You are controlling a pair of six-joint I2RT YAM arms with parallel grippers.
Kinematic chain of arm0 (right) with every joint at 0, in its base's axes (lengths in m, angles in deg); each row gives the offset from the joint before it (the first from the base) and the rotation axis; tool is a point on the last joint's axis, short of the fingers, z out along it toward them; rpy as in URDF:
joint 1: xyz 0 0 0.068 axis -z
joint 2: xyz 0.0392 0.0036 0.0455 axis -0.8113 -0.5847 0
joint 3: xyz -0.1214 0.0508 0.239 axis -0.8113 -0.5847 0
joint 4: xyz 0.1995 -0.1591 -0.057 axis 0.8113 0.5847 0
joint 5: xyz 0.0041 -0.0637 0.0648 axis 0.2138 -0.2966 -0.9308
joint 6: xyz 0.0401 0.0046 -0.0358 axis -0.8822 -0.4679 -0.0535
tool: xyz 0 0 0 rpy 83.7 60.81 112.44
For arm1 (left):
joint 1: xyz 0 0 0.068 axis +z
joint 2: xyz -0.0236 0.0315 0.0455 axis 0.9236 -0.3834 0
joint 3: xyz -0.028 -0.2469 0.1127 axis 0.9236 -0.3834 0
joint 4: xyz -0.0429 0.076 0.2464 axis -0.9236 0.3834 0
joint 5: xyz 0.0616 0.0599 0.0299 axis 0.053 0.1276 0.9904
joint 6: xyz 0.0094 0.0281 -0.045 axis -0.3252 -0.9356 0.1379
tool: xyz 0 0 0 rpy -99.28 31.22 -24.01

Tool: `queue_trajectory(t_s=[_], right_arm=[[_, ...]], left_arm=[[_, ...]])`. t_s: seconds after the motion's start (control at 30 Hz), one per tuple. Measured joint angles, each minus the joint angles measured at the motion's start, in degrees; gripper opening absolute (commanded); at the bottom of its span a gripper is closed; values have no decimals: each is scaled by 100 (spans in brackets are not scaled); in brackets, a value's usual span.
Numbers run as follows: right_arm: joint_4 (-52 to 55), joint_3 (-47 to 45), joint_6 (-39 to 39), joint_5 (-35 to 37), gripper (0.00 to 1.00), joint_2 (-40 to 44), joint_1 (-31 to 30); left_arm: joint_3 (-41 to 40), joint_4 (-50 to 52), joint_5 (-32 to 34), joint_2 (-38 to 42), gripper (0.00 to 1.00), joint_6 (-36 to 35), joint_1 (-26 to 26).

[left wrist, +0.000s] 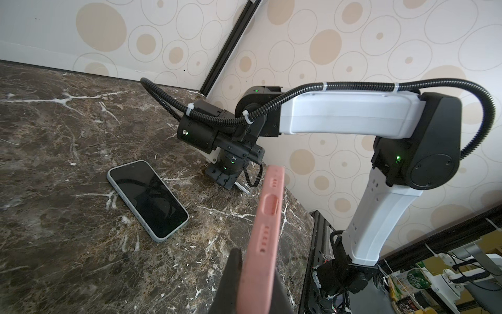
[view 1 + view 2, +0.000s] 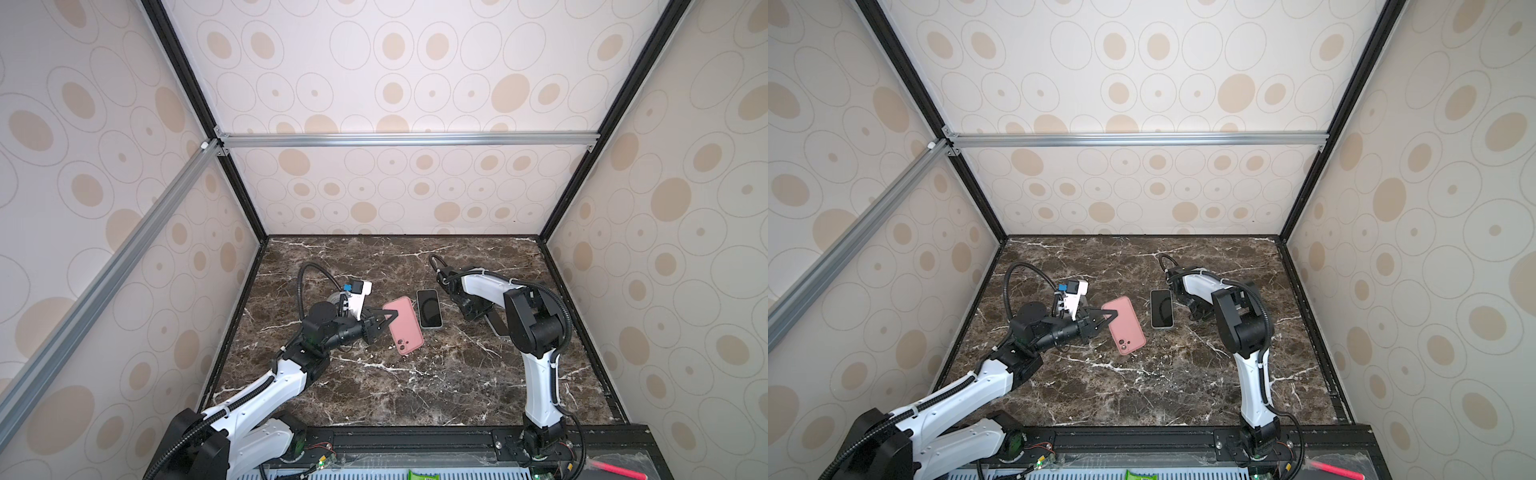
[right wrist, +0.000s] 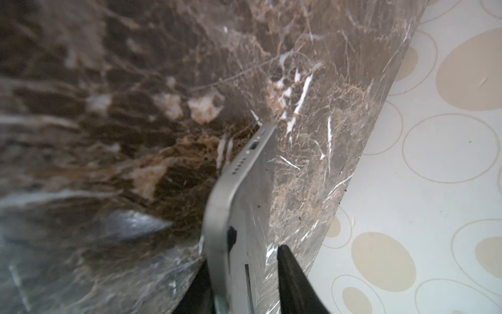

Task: Take the phone out of the phone case
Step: Place the phone to the middle-right of the table.

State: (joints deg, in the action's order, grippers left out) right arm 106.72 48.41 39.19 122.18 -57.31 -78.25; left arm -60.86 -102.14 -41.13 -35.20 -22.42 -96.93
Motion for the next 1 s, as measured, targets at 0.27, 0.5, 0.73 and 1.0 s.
queue_trajectory(t_s=[0.27,0.5,0.73,1.0], right_arm=[[-107,0,26,-376,53,2,0],[-411,-321,70,-1014,56,566,0],[-846,-1016,-483,-2048,61,2671,26],[-800,-1165,-1222,-2304,75,4105,96]], left_arm=[[39,398,330,-7,0,-17,17],[166,595,627,-234,0,68,22],[595,385,1115,-1259,0,527,-444],[1954,-192,1604,-3226,0,1338,-1622]])
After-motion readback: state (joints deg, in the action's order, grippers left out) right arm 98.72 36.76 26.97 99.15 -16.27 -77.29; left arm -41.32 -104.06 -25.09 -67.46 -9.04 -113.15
